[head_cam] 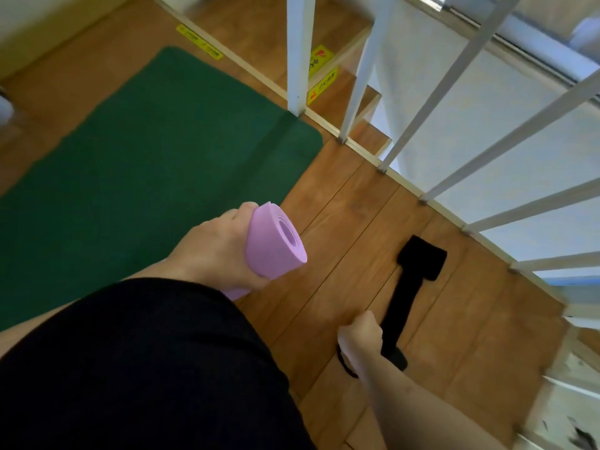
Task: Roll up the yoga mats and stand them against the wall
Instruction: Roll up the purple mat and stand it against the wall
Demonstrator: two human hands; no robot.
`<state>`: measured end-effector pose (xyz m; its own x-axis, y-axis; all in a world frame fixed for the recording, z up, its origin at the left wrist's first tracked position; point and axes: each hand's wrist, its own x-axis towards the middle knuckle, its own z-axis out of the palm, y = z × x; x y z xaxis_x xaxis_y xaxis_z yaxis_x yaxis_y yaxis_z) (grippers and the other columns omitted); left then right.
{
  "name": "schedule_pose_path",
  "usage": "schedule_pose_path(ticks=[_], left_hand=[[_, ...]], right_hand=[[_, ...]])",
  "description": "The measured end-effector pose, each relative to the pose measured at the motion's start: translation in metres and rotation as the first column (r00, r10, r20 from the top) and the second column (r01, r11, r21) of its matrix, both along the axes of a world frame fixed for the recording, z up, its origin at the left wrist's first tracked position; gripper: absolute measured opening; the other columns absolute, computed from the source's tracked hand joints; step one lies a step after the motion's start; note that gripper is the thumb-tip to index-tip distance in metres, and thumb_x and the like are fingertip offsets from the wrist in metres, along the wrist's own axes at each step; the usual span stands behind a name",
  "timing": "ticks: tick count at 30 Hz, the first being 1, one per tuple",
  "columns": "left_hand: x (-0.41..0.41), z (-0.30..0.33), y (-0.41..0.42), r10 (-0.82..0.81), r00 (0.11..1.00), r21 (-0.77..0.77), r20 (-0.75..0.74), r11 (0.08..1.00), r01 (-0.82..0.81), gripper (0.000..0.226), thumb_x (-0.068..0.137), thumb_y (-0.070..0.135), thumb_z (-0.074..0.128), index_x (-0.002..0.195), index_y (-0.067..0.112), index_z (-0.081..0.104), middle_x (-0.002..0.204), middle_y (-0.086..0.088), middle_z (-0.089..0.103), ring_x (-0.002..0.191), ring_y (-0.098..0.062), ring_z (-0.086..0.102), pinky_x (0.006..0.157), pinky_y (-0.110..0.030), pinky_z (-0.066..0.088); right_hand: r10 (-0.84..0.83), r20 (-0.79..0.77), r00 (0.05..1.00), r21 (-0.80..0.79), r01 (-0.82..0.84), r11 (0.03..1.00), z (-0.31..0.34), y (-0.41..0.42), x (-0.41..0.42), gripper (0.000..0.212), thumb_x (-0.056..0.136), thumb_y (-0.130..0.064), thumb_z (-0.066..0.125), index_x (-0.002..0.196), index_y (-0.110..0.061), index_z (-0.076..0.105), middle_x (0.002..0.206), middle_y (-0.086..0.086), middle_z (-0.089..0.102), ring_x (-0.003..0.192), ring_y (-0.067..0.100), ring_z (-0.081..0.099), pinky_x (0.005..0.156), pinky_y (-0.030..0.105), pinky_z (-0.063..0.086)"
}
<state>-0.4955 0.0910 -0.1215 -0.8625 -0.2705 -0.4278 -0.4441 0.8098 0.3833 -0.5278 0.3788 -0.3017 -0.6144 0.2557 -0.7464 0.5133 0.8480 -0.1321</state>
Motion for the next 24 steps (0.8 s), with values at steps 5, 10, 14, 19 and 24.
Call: schedule_pose_path(ticks=[5, 10, 14, 19, 24], left_hand=[[0.007, 0.019, -0.008, 0.076, 0.997, 0.026, -0.027, 0.997, -0.075, 0.102, 0.048, 0.066, 0.085, 0.136, 0.042, 0.038, 0.115, 0.017, 0.058, 0.099, -0.017, 0.063, 0.084, -0.042, 0.056], [0.031, 0.071, -0.038, 0.204, 0.964, 0.078, -0.173, 0.978, -0.193, 0.108, 0.046, 0.064, 0.092, 0.137, 0.040, 0.041, 0.117, 0.023, 0.060, 0.101, -0.012, 0.064, 0.081, -0.038, 0.054], [0.081, 0.135, -0.064, 0.364, 0.850, 0.160, -0.380, 0.931, -0.327, 0.105, 0.048, 0.054, 0.101, 0.135, 0.049, 0.044, 0.120, 0.027, 0.066, 0.104, -0.003, 0.067, 0.082, -0.030, 0.057], [0.178, 0.218, -0.091, 0.487, 0.647, 0.188, -0.587, 0.859, -0.476, 0.108, 0.050, 0.049, 0.103, 0.139, 0.053, 0.041, 0.127, 0.035, 0.061, 0.116, 0.012, 0.058, 0.088, -0.017, 0.048], [0.294, 0.262, -0.093, 0.599, 0.383, 0.295, -0.704, 0.736, -0.609, 0.110, 0.046, 0.046, 0.103, 0.140, 0.047, 0.047, 0.128, 0.025, 0.065, 0.117, -0.002, 0.063, 0.092, -0.032, 0.054]], right_hand=[[-0.278, -0.012, 0.961, -0.369, 0.254, 0.894, 0.046, -0.026, -0.008, 0.020, 0.100, -0.002, 0.052, 0.111, -0.019, 0.055, 0.099, 0.015, 0.068, 0.080, 0.030, 0.073, 0.065, 0.047, 0.067], [-0.400, 0.262, 0.878, -0.780, 0.437, 0.448, 0.145, -0.090, -0.056, 0.026, 0.109, -0.003, 0.046, 0.116, -0.009, 0.070, 0.103, 0.017, 0.079, 0.084, 0.032, 0.078, 0.068, 0.039, 0.063], [-0.121, 0.179, 0.976, -0.953, 0.202, 0.224, 0.258, -0.160, -0.076, 0.037, 0.104, 0.012, 0.051, 0.124, -0.012, 0.071, 0.118, 0.008, 0.079, 0.090, 0.029, 0.078, 0.061, 0.036, 0.060], [0.262, -0.216, 0.941, -0.957, -0.257, 0.134, 0.398, -0.253, -0.024, 0.062, 0.090, -0.017, 0.086, 0.138, -0.015, 0.048, 0.120, 0.000, 0.076, 0.082, 0.024, 0.078, 0.052, 0.037, 0.058], [0.515, -0.676, 0.527, -0.566, -0.819, 0.095, 0.501, -0.309, 0.089, 0.057, 0.078, -0.046, 0.092, 0.107, -0.018, 0.052, 0.094, 0.000, 0.074, 0.070, 0.016, 0.072, 0.050, 0.025, 0.053]])
